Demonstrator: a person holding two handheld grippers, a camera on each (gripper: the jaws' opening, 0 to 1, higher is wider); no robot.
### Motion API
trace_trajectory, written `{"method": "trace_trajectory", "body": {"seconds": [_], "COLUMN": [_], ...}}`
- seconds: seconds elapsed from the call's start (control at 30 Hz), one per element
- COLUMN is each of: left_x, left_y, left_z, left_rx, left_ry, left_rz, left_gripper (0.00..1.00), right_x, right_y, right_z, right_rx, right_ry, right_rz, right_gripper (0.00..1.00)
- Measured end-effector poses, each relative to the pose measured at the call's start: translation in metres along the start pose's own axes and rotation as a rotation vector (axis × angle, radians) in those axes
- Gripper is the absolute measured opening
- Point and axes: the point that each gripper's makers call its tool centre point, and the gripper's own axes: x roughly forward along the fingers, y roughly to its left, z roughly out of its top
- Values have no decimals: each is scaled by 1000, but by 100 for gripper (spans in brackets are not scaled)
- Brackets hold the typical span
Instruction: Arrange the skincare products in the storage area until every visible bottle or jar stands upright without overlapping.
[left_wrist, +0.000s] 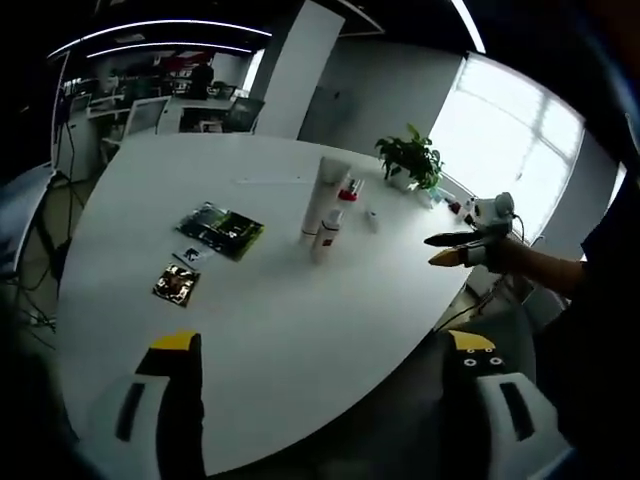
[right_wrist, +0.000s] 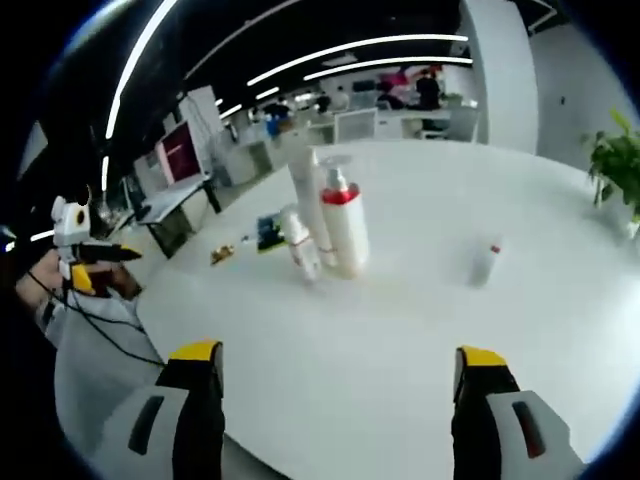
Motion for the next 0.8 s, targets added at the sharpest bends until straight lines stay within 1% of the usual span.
{"method": "trace_trajectory", "body": {"seconds": [0.03,0.07,0.2,0.33,0.53,0.67,0.8], "left_x": [0,0,1,1,4,6,6], "left_y": [0,0,1,5,7,8,10], "left_z": [-1,-2,-4,-2,0,-2,-5], "left_rx": [-2,-2,0,-14,-22,-32,-42], "left_ry": [4,8,24,18,20,24,32], "left_rz": [1,2,7,20,33,41,50], "left_gripper": [94,94,94,93,93,93,92], "right_x": [3,7,17,26,39,48,58], "right_y": [-4,-13,-40,-59,-79,-95,-112], "right_z": [1,3,14,20,26,29,31], "right_rx": [2,6,53,79,84,85,76], "right_ry": [6,8,-24,-31,-26,-15,5], "right_rz": [-8,-29,-110,-141,-170,-202,-235], "right_gripper": [95,93,88,81,76,75,69]}}
